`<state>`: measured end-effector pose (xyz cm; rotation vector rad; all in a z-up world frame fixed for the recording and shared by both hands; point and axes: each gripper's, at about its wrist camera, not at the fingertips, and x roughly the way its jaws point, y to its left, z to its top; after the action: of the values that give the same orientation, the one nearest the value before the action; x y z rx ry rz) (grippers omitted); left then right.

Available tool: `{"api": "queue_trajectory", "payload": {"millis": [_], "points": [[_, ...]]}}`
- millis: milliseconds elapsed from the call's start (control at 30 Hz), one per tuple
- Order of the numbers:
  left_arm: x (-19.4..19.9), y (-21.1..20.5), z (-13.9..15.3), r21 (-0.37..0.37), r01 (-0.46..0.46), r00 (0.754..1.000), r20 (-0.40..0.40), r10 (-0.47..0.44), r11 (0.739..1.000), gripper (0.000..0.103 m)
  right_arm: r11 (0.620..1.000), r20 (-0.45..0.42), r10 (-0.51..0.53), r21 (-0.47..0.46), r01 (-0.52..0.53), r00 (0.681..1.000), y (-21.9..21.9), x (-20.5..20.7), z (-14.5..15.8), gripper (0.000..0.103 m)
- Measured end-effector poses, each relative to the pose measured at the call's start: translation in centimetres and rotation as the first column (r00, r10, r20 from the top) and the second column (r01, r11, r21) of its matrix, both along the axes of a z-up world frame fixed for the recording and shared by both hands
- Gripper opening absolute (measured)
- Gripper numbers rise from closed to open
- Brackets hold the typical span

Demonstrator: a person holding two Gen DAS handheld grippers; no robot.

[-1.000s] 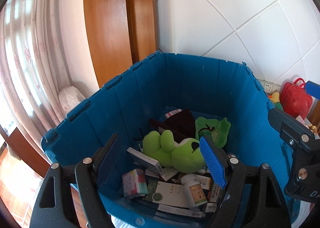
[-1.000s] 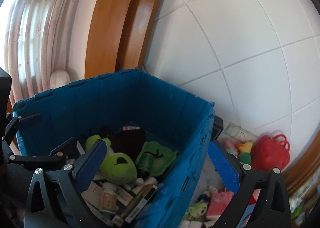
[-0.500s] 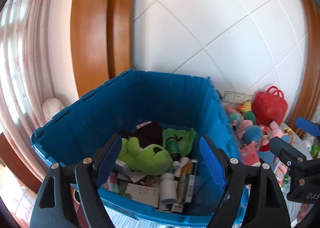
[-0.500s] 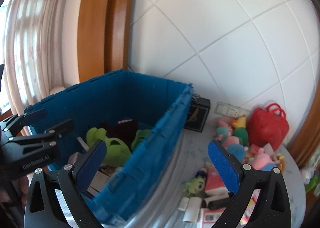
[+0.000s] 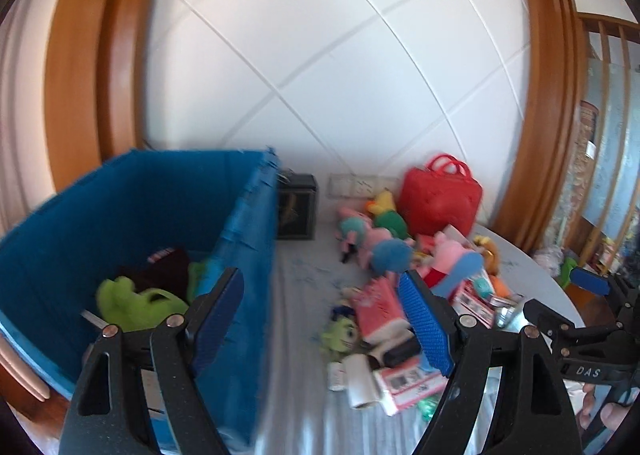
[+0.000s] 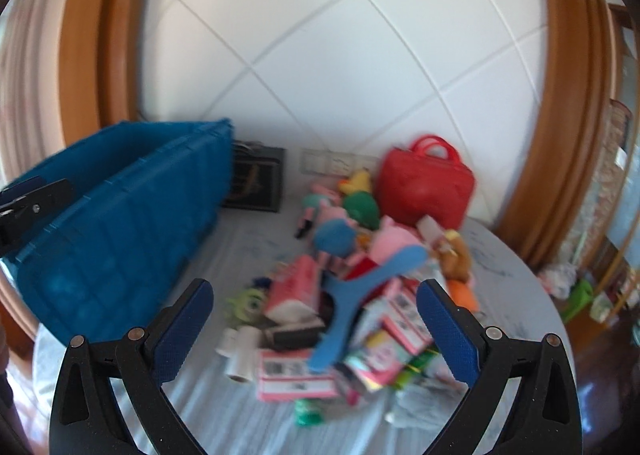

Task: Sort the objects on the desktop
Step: 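Move both tools back over the pile on the table, then grasp the green jar with the left tool while the right tool grasps the grey plush bunny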

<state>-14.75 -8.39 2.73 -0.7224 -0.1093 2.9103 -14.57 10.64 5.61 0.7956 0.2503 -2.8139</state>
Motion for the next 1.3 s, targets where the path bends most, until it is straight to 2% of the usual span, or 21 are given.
{"api": "queue_trajectory", "payload": {"millis": [133, 300, 467, 600, 667, 833, 867, 967, 1033, 1133, 1233, 1300], "points": [[-1.9, 4.4, -3.3, -0.035, 0.031, 0.996, 0.083, -0.028, 0.999, 0.080, 0.996, 0.080, -0.090, 0.010, 0.090, 0.993, 6.3, -1.8, -2.9, 0.103], [-3.8, 9.6, -9.1, -0.076, 0.061, 0.970, 0.241, -0.041, 0.995, 0.080, 0.981, 0.201, -0.190, 0.008, 0.192, 0.961, 13.3, -3.7, -7.4, 0.103], [-4.6, 14.5, -15.7, -0.107, 0.124, 0.914, 0.400, -0.072, 0.986, 0.080, 0.970, 0.310, -0.232, 0.000, 0.244, 0.922, 18.6, -4.8, -11.7, 0.103], [-5.1, 17.4, -19.9, -0.112, 0.163, 0.875, 0.475, -0.091, 0.980, 0.080, 0.969, 0.407, -0.221, -0.012, 0.247, 0.886, 21.7, -6.1, -15.5, 0.103], [-5.2, 18.8, -22.2, -0.093, 0.177, 0.848, 0.519, -0.104, 0.980, 0.080, 0.970, 0.444, -0.212, -0.012, 0.242, 0.871, 22.7, -6.6, -17.3, 0.103], [-5.0, 21.1, -25.9, -0.083, 0.187, 0.805, 0.584, -0.104, 0.979, 0.080, 0.974, 0.518, -0.179, -0.028, 0.226, 0.836, 24.1, -7.7, -21.0, 0.103], [-4.9, 21.5, -26.4, -0.090, 0.189, 0.801, 0.590, -0.101, 0.978, 0.080, 0.974, 0.530, -0.172, -0.036, 0.225, 0.830, 24.3, -7.9, -21.6, 0.103], [-4.5, 22.4, -27.1, -0.147, 0.175, 0.825, 0.562, -0.063, 0.974, 0.080, 0.975, 0.555, -0.148, -0.059, 0.216, 0.818, 24.6, -8.5, -23.1, 0.103], [-4.3, 22.9, -27.2, -0.171, 0.176, 0.824, 0.564, -0.050, 0.969, 0.080, 0.978, 0.566, -0.131, -0.058, 0.198, 0.814, 24.4, -9.0, -24.0, 0.103], [-3.7, 22.8, -27.6, -0.122, 0.169, 0.795, 0.603, -0.062, 0.978, 0.076, 0.983, 0.588, -0.105, -0.061, 0.173, 0.802, 23.9, -9.8, -25.1, 0.103], [-3.5, 22.5, -28.7, -0.125, 0.143, 0.779, 0.626, -0.034, 0.982, 0.075, 0.986, 0.599, -0.079, -0.071, 0.152, 0.796, 23.5, -10.5, -25.9, 0.103], [-4.0, 22.5, -29.6, -0.122, 0.135, 0.763, 0.646, -0.025, 0.983, 0.061, 0.988, 0.605, -0.070, -0.069, 0.139, 0.793, 23.1, -11.1, -26.6, 0.103]]}}
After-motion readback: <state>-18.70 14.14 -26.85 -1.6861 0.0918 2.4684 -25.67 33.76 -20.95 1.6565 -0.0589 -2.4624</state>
